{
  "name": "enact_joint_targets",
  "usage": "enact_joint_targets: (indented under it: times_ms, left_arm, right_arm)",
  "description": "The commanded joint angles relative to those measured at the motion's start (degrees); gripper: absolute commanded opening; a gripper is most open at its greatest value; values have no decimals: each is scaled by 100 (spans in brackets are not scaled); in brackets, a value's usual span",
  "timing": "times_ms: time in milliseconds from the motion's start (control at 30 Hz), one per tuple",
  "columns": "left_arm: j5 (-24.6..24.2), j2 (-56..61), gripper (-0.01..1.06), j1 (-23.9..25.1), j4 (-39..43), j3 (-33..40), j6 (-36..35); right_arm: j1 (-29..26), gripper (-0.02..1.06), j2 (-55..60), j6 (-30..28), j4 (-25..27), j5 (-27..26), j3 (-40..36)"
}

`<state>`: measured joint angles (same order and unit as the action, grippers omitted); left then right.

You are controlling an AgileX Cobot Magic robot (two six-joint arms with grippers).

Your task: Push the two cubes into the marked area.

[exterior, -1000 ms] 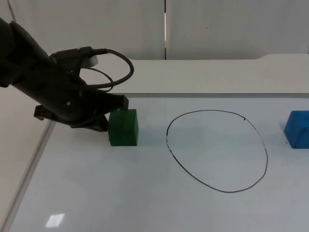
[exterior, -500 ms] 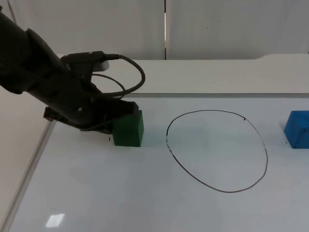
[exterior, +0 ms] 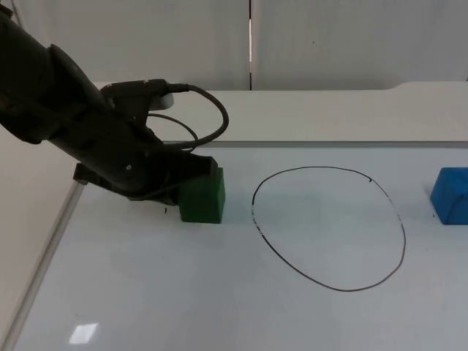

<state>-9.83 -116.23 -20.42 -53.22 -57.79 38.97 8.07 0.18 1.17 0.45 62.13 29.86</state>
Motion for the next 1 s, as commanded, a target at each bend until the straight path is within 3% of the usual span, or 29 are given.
enact_joint_targets:
  times_ms: [0,967]
  left_arm:
    - [-117,4,0,-29,-212,-19,13]
    - [-167,-81,0,-524,-421,-317,126]
  right_arm:
    - [-36,105,-18,-50,-13,-39,-35]
    - [-36,105,-18,-50,-13,-39,-35]
